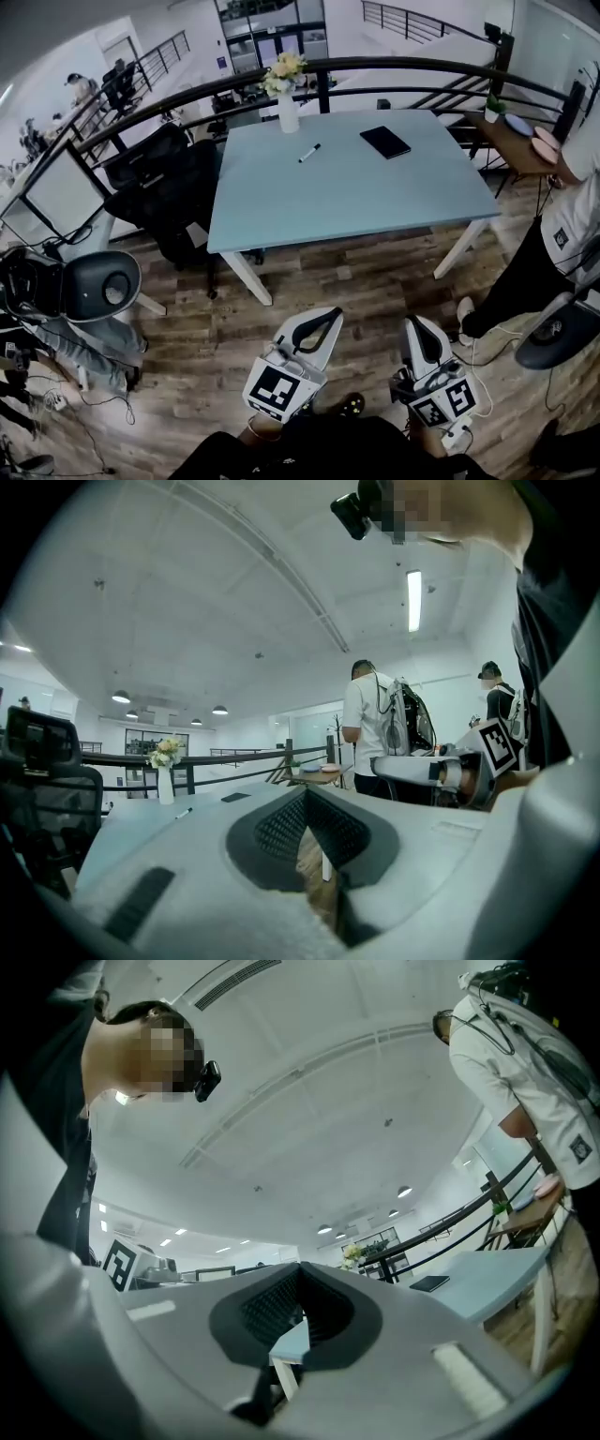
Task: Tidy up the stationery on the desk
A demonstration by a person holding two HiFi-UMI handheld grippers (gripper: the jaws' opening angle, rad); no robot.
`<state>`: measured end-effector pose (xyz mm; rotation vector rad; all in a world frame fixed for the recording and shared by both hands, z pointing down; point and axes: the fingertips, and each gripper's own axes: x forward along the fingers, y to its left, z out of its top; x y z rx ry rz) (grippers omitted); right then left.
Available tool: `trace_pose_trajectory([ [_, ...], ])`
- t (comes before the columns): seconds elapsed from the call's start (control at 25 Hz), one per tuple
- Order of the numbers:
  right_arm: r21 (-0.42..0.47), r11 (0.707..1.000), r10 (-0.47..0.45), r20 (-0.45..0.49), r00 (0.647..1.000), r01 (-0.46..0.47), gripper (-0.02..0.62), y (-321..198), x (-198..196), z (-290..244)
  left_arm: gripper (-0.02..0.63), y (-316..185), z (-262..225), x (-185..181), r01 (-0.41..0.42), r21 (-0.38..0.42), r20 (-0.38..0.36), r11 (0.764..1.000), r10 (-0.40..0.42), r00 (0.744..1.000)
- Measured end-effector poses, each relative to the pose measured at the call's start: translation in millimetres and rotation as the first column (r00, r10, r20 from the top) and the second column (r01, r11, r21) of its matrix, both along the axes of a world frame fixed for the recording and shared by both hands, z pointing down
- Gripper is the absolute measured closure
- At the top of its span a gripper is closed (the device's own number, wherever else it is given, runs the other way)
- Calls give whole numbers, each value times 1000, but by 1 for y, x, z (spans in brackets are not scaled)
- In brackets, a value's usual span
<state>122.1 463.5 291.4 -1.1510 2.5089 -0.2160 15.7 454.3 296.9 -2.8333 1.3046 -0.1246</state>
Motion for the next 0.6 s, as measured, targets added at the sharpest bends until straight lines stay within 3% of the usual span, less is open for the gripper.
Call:
trace_pose_trajectory([
  [0.36, 16, 998, -60, 23, 998, 59, 595, -10, 3, -8, 618, -5, -3, 3, 59, 12, 12, 998, -59, 998],
  [0.6, -40, 993, -111, 32, 993, 112, 595, -20, 0, -1, 618, -11, -3, 2, 109, 20, 11, 994, -109, 994],
])
